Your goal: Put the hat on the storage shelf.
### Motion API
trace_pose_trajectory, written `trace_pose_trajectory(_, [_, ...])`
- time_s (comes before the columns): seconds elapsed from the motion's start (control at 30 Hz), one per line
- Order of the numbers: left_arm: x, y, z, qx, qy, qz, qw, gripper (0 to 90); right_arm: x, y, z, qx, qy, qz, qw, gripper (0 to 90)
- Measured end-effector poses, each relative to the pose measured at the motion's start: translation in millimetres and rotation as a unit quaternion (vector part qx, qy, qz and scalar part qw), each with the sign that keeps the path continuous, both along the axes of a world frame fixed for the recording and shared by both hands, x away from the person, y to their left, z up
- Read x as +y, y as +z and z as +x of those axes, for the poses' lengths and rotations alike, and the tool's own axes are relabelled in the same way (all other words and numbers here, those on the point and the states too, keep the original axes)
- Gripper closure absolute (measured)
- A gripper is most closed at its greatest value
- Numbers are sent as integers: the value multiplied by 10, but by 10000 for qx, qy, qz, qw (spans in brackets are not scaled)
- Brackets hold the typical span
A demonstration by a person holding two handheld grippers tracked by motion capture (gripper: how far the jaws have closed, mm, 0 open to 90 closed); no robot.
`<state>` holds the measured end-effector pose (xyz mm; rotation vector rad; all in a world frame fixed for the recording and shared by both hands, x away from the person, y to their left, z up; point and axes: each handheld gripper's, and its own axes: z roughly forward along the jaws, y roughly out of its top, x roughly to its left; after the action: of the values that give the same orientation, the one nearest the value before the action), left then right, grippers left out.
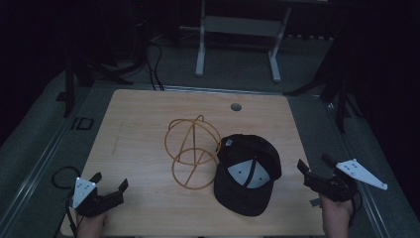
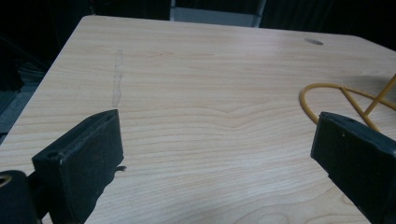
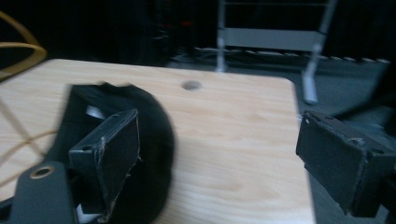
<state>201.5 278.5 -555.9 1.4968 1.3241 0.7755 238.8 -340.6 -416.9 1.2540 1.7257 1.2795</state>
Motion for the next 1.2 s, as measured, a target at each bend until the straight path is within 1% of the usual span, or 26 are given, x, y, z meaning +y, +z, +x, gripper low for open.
trace_pose_trajectory(0.1, [-50, 10, 0, 85, 5, 291, 9995, 29, 74, 93, 2, -72, 173, -91, 9998, 131])
trace_pose_trajectory(0.17, [-71, 15, -9, 59, -27, 347, 9994, 29, 155, 173, 21, -85, 344, -197, 9992, 131])
trace_pose_trajectory(0.23, [-83, 34, -20, -1, -87, 268, 9996, 29, 281, 247, 85, 35, 609, -223, 9979, 130])
trace_pose_trajectory(0.3, [-86, 41, -22, -11, -99, 258, 9996, 41, 359, 254, 136, 117, 626, -267, 9976, 107])
trace_pose_trajectory(0.37, [-92, 47, -26, -26, -105, 243, 9996, 44, 428, 237, 196, 224, 830, -232, 9960, 102])
trace_pose_trajectory(0.4, [-92, 48, -27, -24, -119, 237, 9996, 44, 428, 237, 196, 224, 830, -232, 9960, 102])
trace_pose_trajectory(0.43, [-93, 50, -31, -40, -100, 256, 9996, 44, 517, 184, 272, 413, 940, -286, 9943, 102])
trace_pose_trajectory(0.47, [-92, 52, -30, -45, -124, 230, 9996, 44, 517, 184, 272, 413, 940, -286, 9943, 102])
trace_pose_trajectory(0.5, [-92, 54, -29, -36, -128, 204, 9997, 44, 545, 161, 305, 497, 951, -350, 9936, 102])
trace_pose_trajectory(0.53, [-91, 53, -27, -32, -125, 192, 9997, 44, 610, 88, 404, 667, 956, -403, 9924, 133])
trace_pose_trajectory(0.57, [-92, 51, -24, -14, -147, 163, 9998, 44, 635, 54, 453, 760, 943, -420, 9917, 134])
trace_pose_trajectory(0.67, [-101, 49, -21, -6, -213, 176, 9996, 44, 701, -45, 580, 939, 912, -505, 9901, 164])
trace_pose_trajectory(0.7, [-101, 49, -21, -6, -213, 176, 9996, 44, 701, -45, 580, 939, 912, -505, 9901, 164])
trace_pose_trajectory(0.73, [-104, 51, -24, -21, -206, 194, 9996, 44, 735, -121, 653, 1061, 870, -560, 9890, 215])
trace_pose_trajectory(0.8, [-112, 56, -26, -47, -220, 194, 9996, 44, 748, -160, 684, 1119, 839, -566, 9886, 231])
trace_pose_trajectory(0.83, [-113, 56, -26, -51, -254, 200, 9995, 45, 770, -244, 723, 1252, 775, -625, 9871, 297])
trace_pose_trajectory(0.87, [-113, 56, -26, -51, -254, 200, 9995, 45, 770, -244, 723, 1252, 775, -625, 9871, 297])
trace_pose_trajectory(0.9, [-116, 54, -25, -44, -251, 210, 9995, 45, 783, -311, 742, 1365, 709, -690, 9857, 337])
trace_pose_trajectory(0.97, [-119, 54, -22, -49, -252, 212, 9994, 46, 782, -382, 761, 1481, 628, -689, 9846, 395])
trace_pose_trajectory(1.0, [-119, 54, -22, -49, -252, 212, 9994, 46, 782, -382, 761, 1481, 628, -689, 9846, 395])
trace_pose_trajectory(1.03, [-120, 58, -21, -62, -271, 203, 9994, 46, 784, -415, 769, 1527, 551, -749, 9839, 429])
trace_pose_trajectory(1.07, [-123, 59, -23, -64, -249, 222, 9994, 46, 791, -471, 784, 1593, 417, -867, 9825, 492])
trace_pose_trajectory(1.1, [-123, 59, -23, -64, -249, 222, 9994, 46, 794, -493, 791, 1588, 335, -977, 9819, 536])
trace_pose_trajectory(1.13, [-126, 59, -25, -69, -249, 224, 9994, 46, 794, -493, 791, 1588, 335, -977, 9819, 536])
trace_pose_trajectory(1.17, [-126, 60, -25, -59, -273, 207, 9994, 46, 797, -535, 804, 1582, 184, -1138, 9807, 639])
trace_pose_trajectory(1.2, [-128, 59, -25, -67, -258, 212, 9994, 46, 797, -535, 804, 1582, 184, -1138, 9807, 639])
